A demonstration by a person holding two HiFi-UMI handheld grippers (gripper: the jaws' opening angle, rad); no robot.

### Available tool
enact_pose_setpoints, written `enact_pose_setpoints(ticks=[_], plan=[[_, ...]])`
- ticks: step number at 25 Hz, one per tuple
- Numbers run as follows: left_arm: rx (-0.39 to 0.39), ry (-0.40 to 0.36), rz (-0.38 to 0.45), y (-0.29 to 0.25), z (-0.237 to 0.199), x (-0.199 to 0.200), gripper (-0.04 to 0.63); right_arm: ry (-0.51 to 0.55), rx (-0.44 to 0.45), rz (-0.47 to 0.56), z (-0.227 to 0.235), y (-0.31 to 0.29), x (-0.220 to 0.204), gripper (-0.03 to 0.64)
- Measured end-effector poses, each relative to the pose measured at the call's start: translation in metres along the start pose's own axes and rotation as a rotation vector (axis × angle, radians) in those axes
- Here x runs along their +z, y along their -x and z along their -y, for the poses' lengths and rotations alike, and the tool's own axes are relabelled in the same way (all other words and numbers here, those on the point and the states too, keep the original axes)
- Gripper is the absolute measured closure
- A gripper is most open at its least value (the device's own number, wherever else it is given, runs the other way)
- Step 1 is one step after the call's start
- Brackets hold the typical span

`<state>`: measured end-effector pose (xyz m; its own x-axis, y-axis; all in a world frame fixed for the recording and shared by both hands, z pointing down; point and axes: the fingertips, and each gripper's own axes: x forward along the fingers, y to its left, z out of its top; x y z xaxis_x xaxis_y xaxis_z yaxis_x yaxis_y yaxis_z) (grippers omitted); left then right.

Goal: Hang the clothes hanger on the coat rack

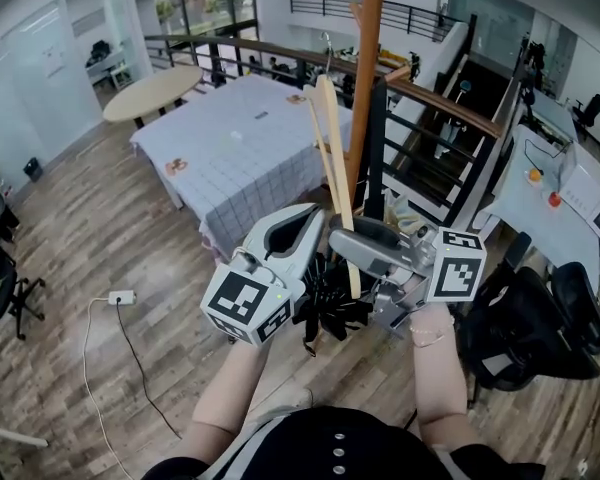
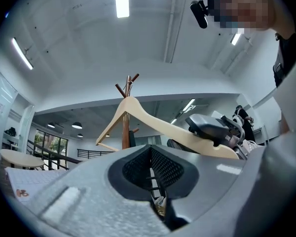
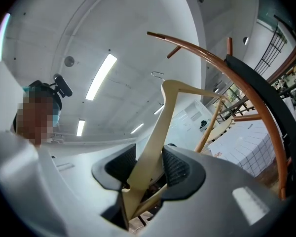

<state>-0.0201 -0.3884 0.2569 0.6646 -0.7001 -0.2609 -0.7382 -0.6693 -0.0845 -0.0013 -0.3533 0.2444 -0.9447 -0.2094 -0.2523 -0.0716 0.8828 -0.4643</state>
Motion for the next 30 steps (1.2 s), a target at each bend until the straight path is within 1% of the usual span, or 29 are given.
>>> enact_pose_setpoints(ticks=[7,16,20,24,30], plan=[[0.028,-0.027,0.019,-0.01,-0.024,0.015,0.594,0.005,0.024,0.0,0.008,-0.014,0.031,0.451],[0.0,-0.066,0.017,-0.035,-0.041,0.024,0.592,0.047,0.038,0.019,0.017,-0.032,0.072,0.451],[-0.016,-0.085,0.03,-0.049,-0.053,0.035,0.594,0.076,0.048,0.041,0.02,-0.039,0.094,0.451],[-0.03,-0.084,0.044,-0.061,-0.059,0.045,0.594,0.079,0.041,0.06,0.027,-0.041,0.111,0.451],[-0.041,-0.095,0.059,-0.071,-0.072,0.064,0.594,0.104,0.062,0.095,0.021,-0.053,0.141,0.451]])
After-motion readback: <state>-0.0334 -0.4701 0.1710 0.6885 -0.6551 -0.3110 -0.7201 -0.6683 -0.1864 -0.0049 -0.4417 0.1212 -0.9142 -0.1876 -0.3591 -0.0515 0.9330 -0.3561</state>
